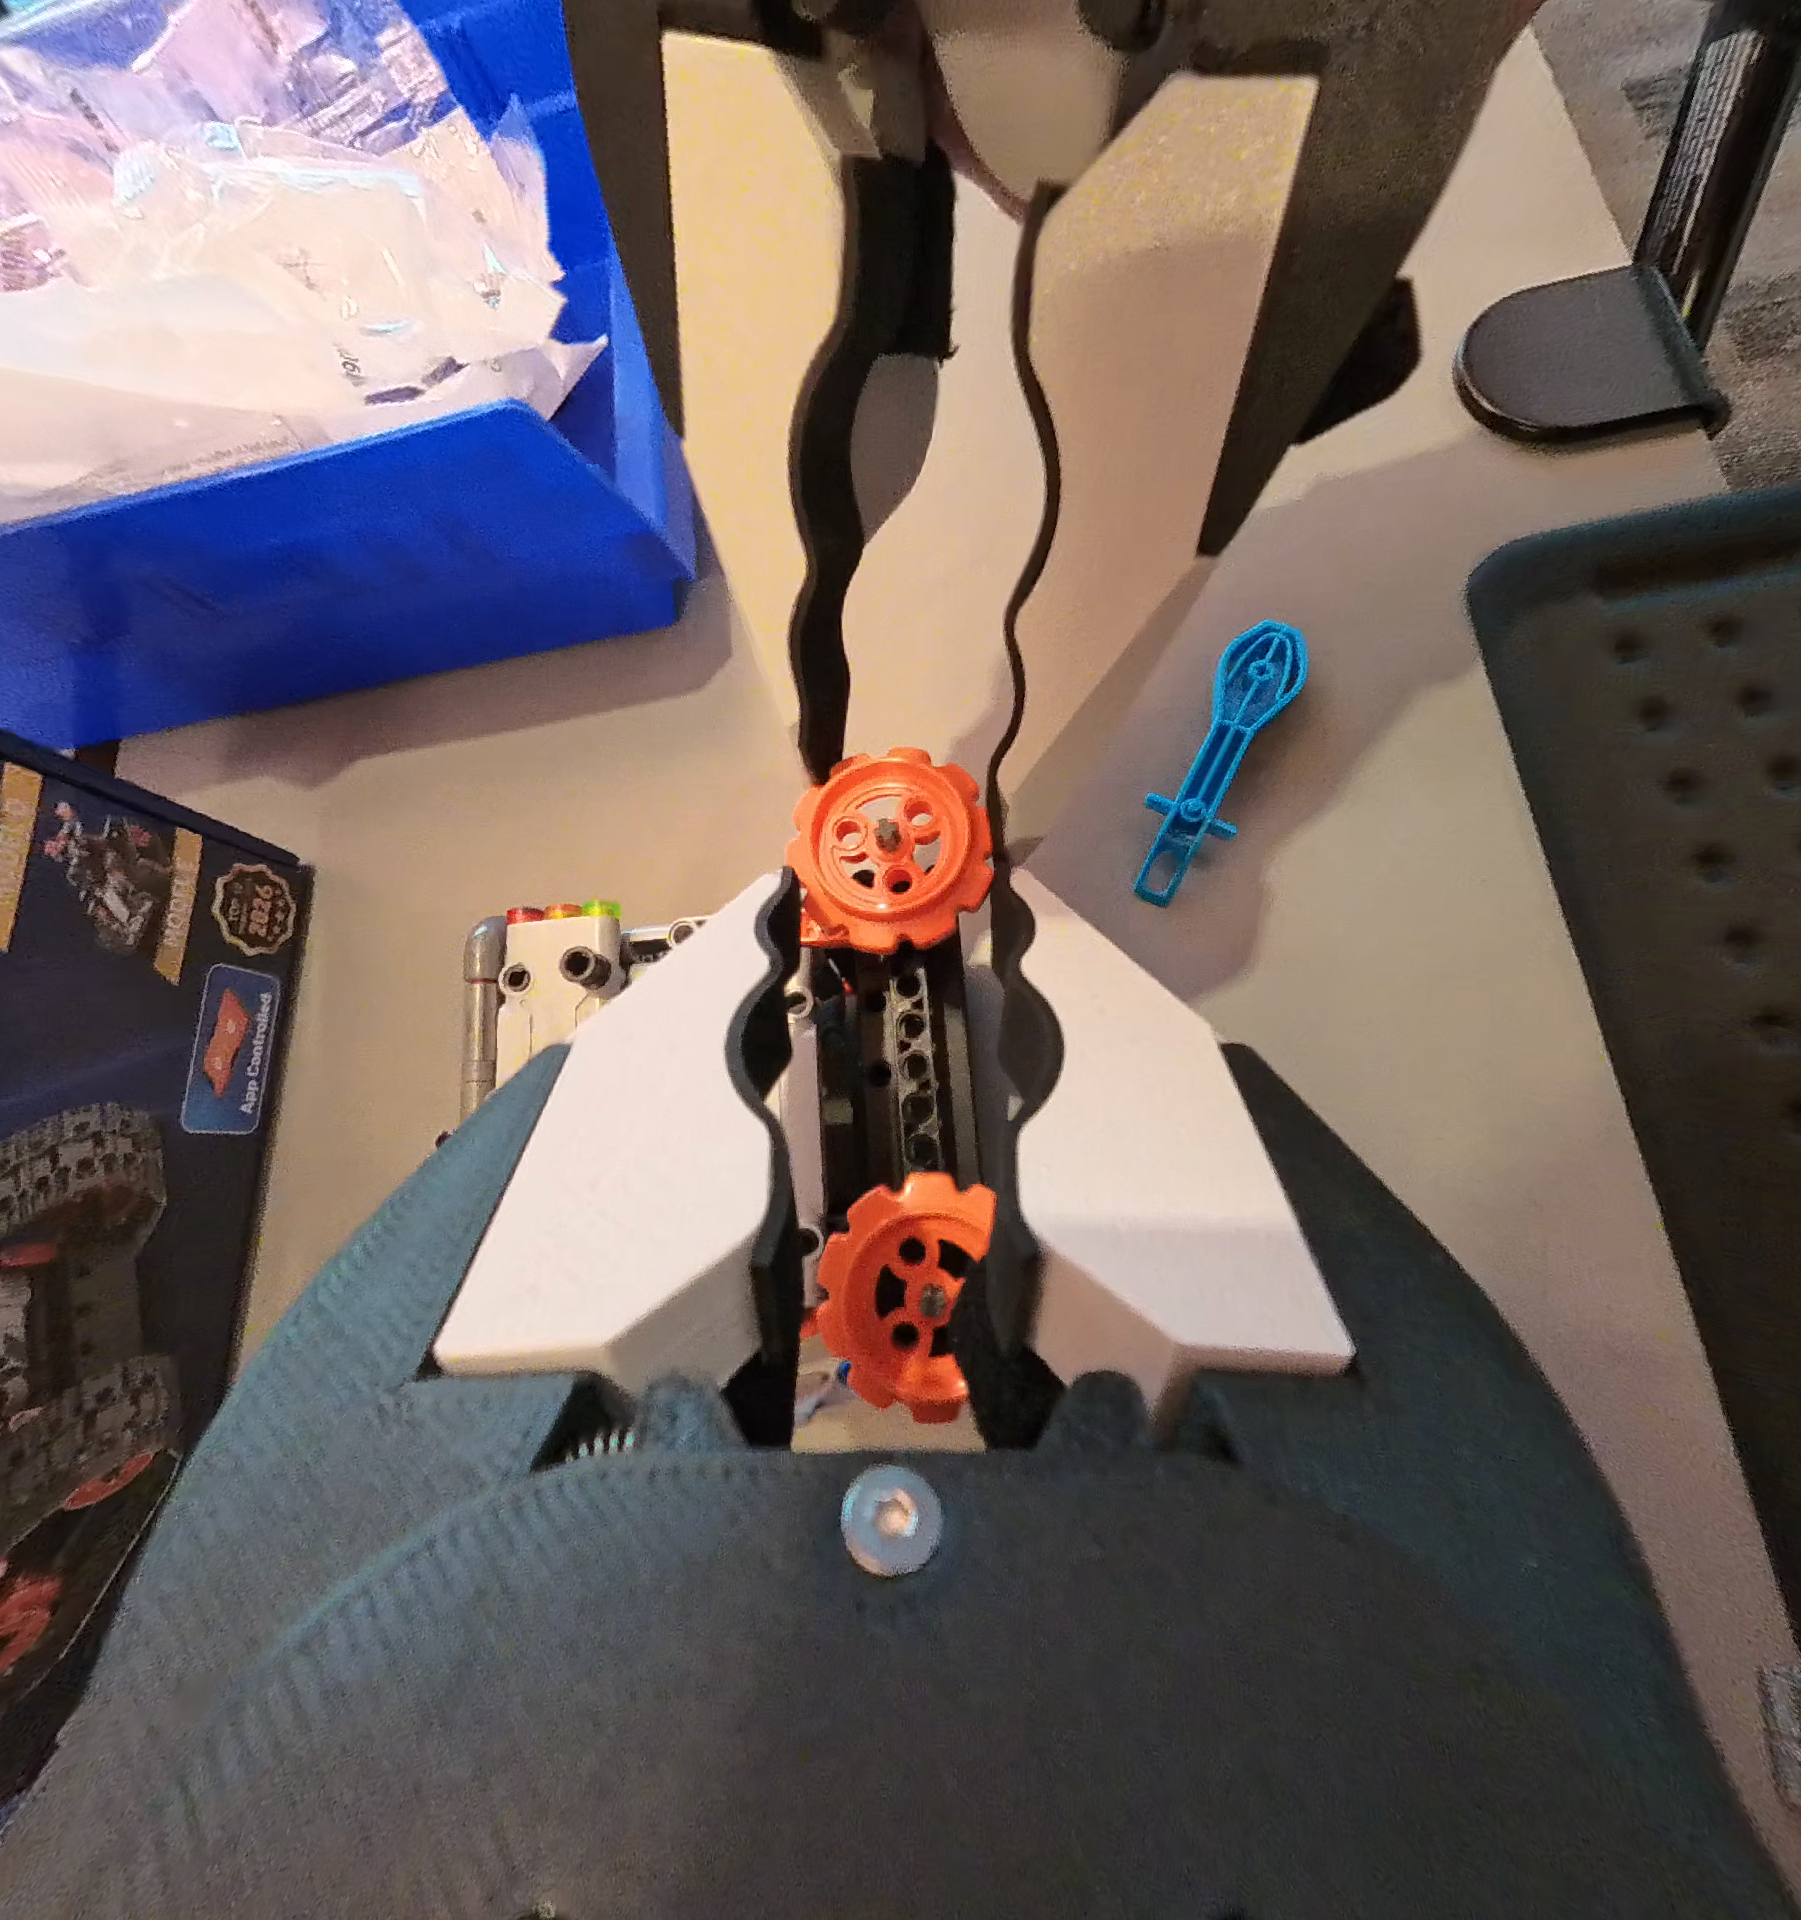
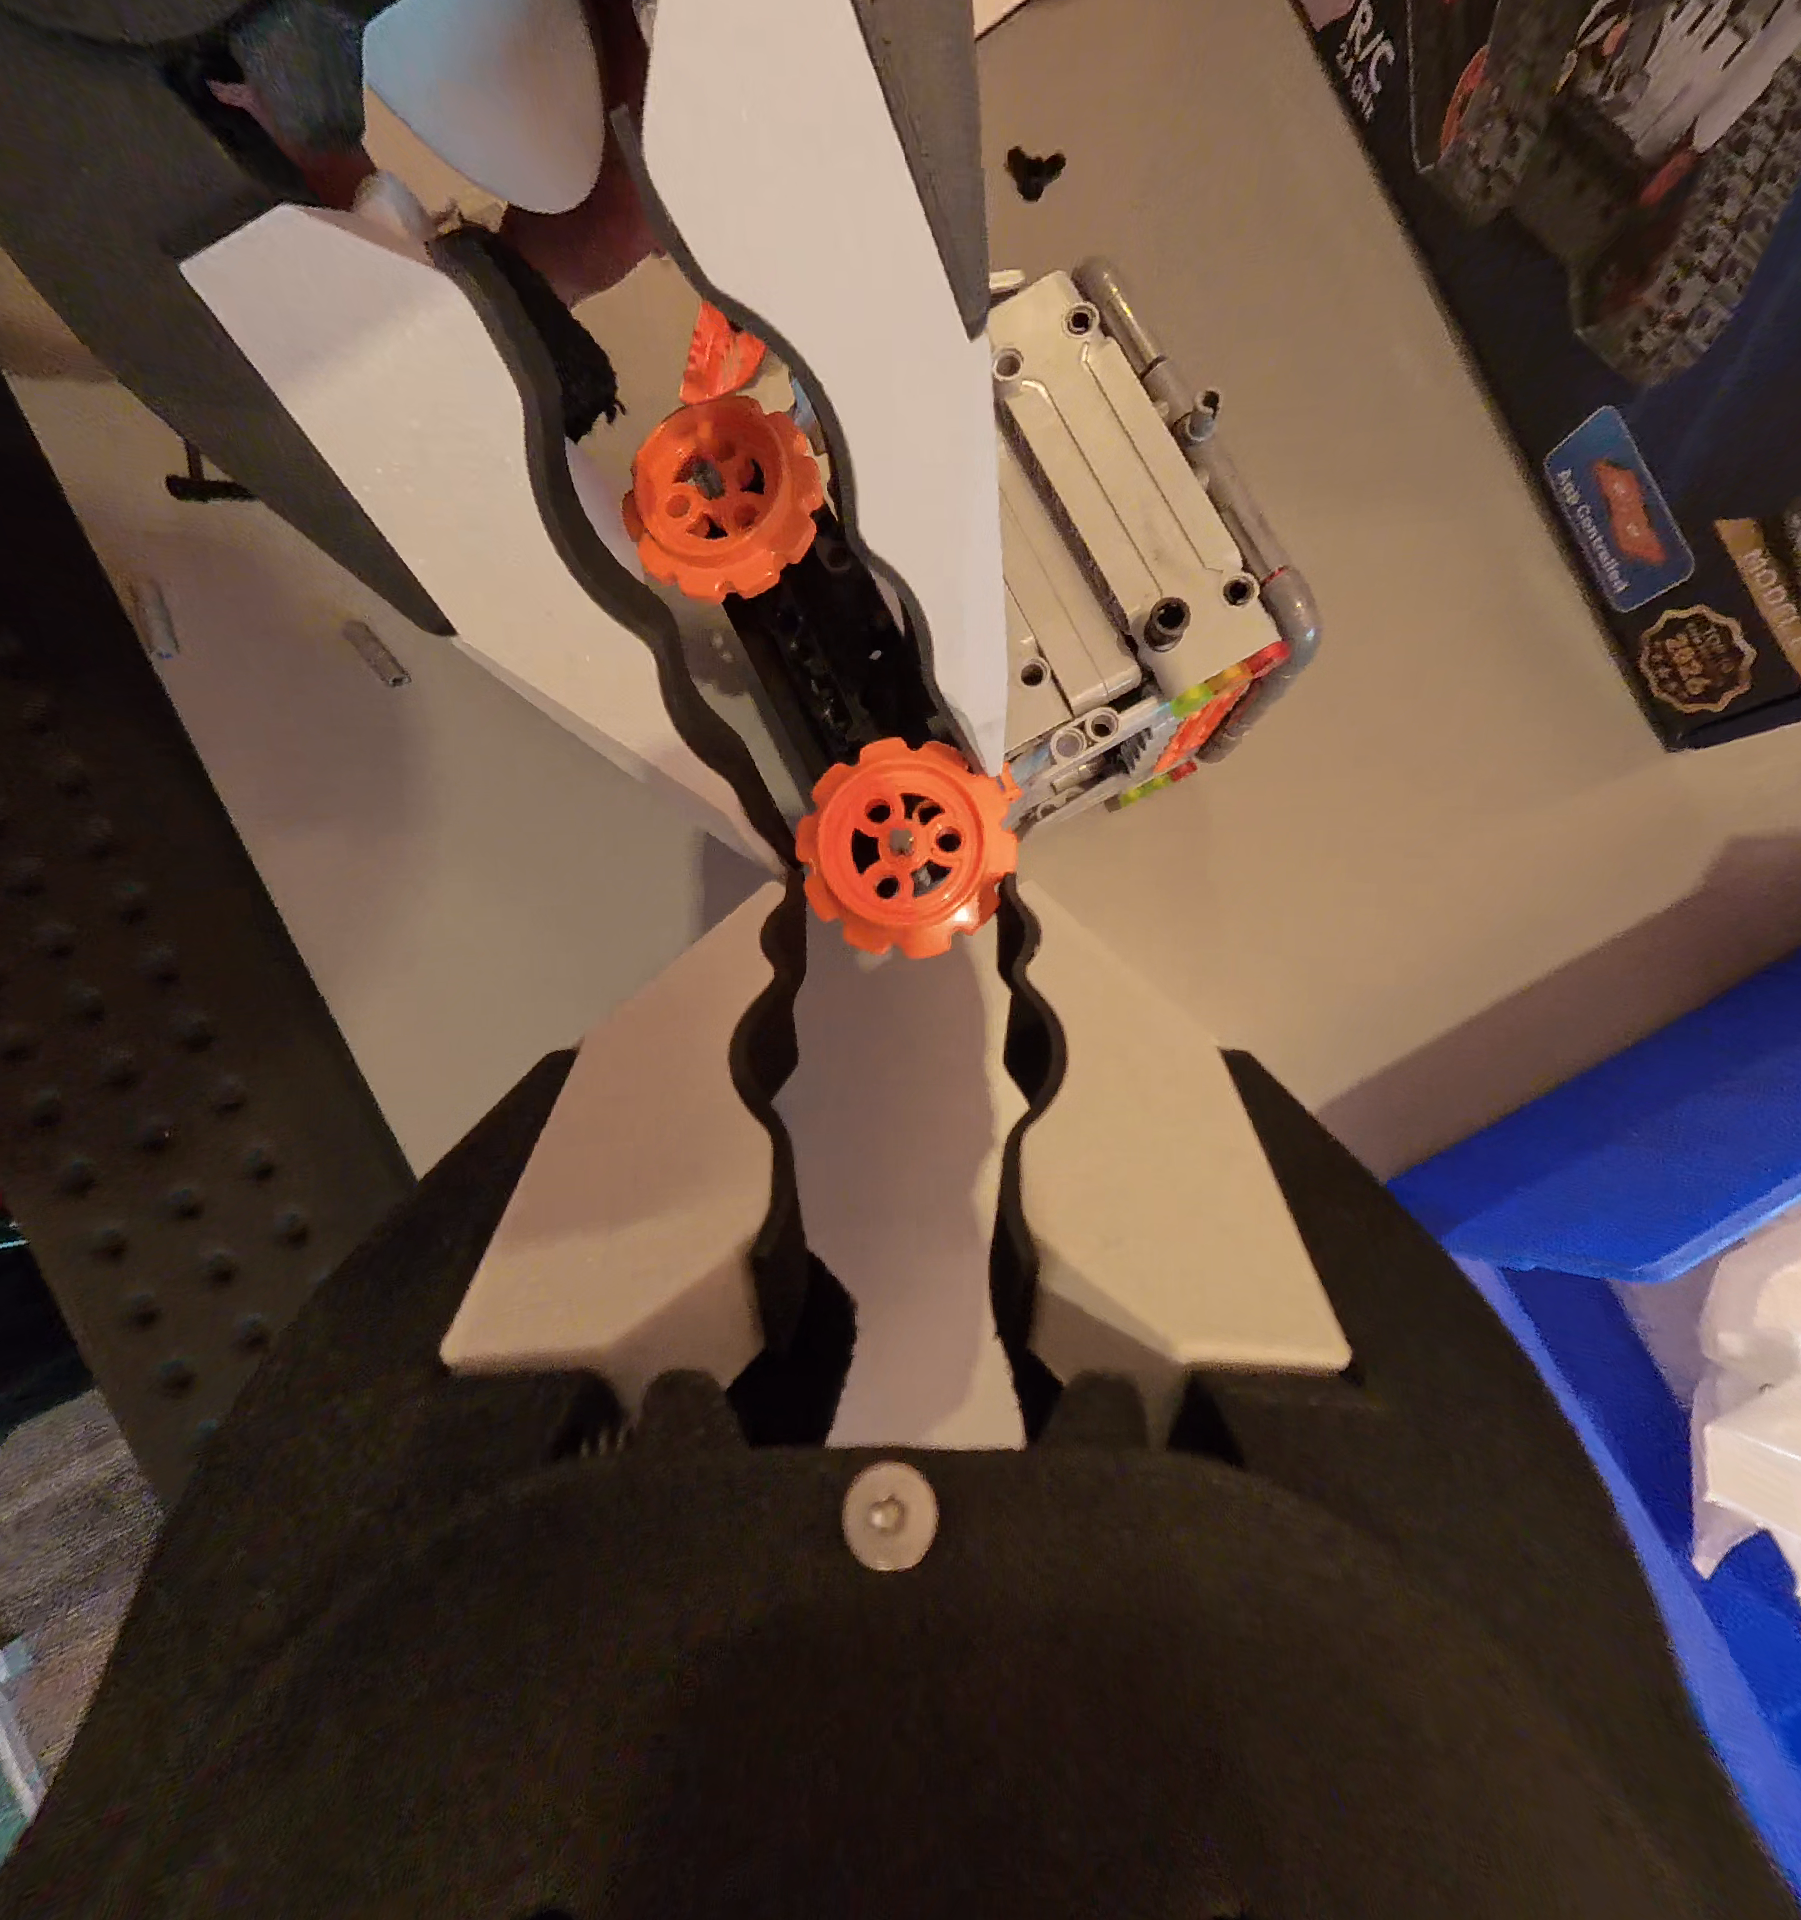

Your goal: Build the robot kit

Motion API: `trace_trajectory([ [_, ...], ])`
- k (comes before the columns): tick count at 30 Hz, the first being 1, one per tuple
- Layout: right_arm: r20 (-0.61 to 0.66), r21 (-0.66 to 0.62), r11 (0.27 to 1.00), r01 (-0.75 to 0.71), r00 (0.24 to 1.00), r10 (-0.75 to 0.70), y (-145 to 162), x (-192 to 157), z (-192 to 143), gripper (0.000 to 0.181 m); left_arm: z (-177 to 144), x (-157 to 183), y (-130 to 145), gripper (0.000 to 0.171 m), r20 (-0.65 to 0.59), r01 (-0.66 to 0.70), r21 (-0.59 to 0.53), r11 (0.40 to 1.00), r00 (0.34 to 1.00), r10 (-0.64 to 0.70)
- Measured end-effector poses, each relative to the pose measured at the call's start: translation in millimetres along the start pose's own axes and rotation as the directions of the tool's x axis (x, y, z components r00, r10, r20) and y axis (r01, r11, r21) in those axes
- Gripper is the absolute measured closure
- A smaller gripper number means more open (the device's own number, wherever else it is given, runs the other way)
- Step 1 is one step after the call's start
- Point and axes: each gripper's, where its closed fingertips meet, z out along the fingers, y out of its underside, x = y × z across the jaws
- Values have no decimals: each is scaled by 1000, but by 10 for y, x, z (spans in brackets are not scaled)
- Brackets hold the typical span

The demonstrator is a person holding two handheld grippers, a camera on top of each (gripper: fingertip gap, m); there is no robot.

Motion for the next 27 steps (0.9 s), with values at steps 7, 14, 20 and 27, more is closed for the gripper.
trace_trajectory([
  [7, 34, 107, 985, -137, 990, 134, 60, 41, -130, 138, 16, -9, 244, 123, 39, 10, -75, 997, 999, -7],
  [14, 101, 200, 937, -287, 957, 271, 365, -113, 110, 139, 111, 6, 255, 147, 102, -35, -150, 988, 993, 51],
  [20, 99, 345, 869, -354, 935, 341, 276, -61, 123, 138, -55, -100, 83, 148, 19, 163, 12, 987, 986, -163],
  [27, 98, 384, 870, -310, 950, 296, 76, -176, 165, 143, -320, -182, 15, 155, -209, 444, 124, 888, 886, -414],
])
